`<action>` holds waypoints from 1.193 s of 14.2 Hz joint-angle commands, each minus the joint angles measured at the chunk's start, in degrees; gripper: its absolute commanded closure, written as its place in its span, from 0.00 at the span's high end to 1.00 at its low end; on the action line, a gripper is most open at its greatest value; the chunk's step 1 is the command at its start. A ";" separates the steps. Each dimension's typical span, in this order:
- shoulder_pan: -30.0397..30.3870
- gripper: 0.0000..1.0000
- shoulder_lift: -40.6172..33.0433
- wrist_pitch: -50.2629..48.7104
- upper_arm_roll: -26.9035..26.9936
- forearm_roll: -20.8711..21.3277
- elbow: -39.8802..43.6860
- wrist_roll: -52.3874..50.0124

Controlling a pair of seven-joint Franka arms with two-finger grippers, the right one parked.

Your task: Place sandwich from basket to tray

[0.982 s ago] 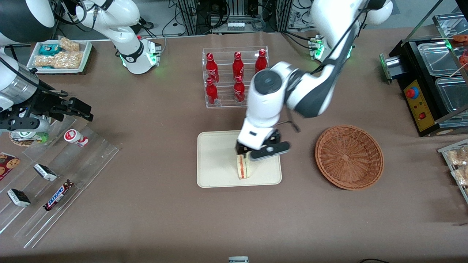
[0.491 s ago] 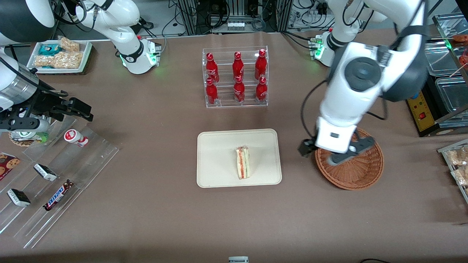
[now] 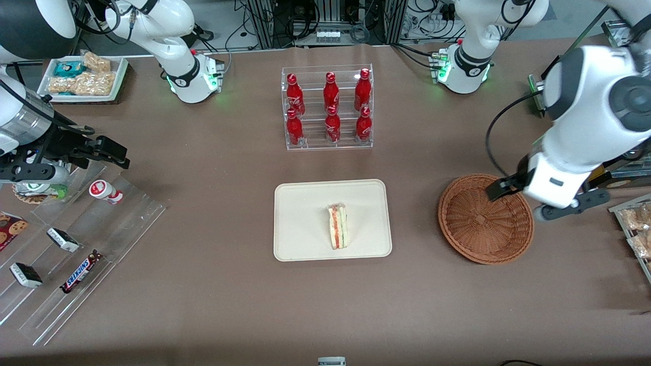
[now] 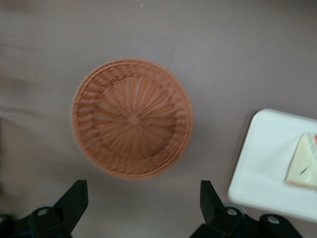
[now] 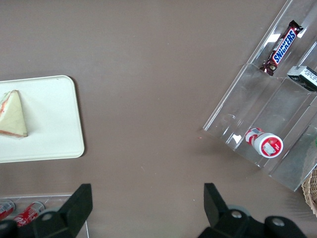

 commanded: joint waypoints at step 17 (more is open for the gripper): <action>11.87 1.00 -9.88 -7.46 -5.55 -3.61 0.12 25.27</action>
